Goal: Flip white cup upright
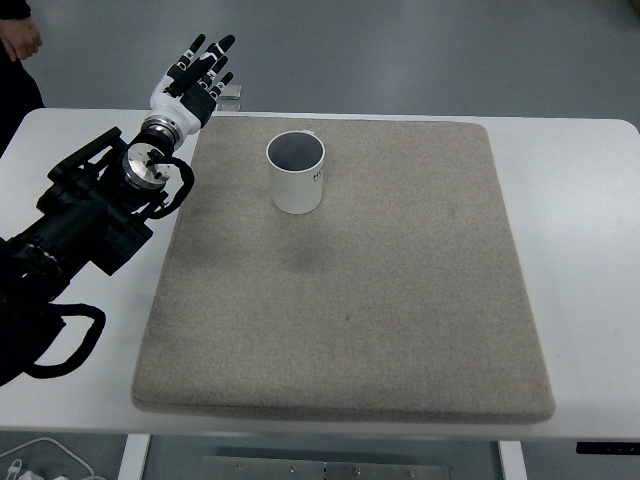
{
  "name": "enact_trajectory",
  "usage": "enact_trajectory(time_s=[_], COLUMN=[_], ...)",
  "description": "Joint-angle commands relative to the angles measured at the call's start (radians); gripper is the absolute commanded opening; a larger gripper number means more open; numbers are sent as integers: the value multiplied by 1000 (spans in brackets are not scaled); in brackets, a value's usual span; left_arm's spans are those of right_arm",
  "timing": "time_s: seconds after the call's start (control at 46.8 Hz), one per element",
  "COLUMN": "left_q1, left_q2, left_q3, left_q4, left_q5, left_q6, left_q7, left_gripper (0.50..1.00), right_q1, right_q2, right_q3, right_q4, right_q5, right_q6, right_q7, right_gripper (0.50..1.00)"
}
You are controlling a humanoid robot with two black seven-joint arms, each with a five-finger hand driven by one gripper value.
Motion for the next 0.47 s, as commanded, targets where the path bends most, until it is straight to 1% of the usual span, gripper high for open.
enact_trajectory(time_s=[0.0, 0.299, 0.449], left_q1=[13, 36, 36], left_q2=[-1, -7, -7], left_q3=[-1, -1, -3], left_q4=[0, 17, 19], left_q5=[-12, -15, -16], left_q6=[-13, -86, -90], left_q7=[0, -16, -20], left_gripper=[994, 994, 994], right_q1=[0, 1, 1], right_q2=[0, 0, 0], right_q3=[0, 0, 0], right_q4=[0, 0, 0], right_q5=[0, 0, 0], right_q6=[0, 0, 0], right_q7=[0, 0, 0], right_gripper=[930, 930, 930])
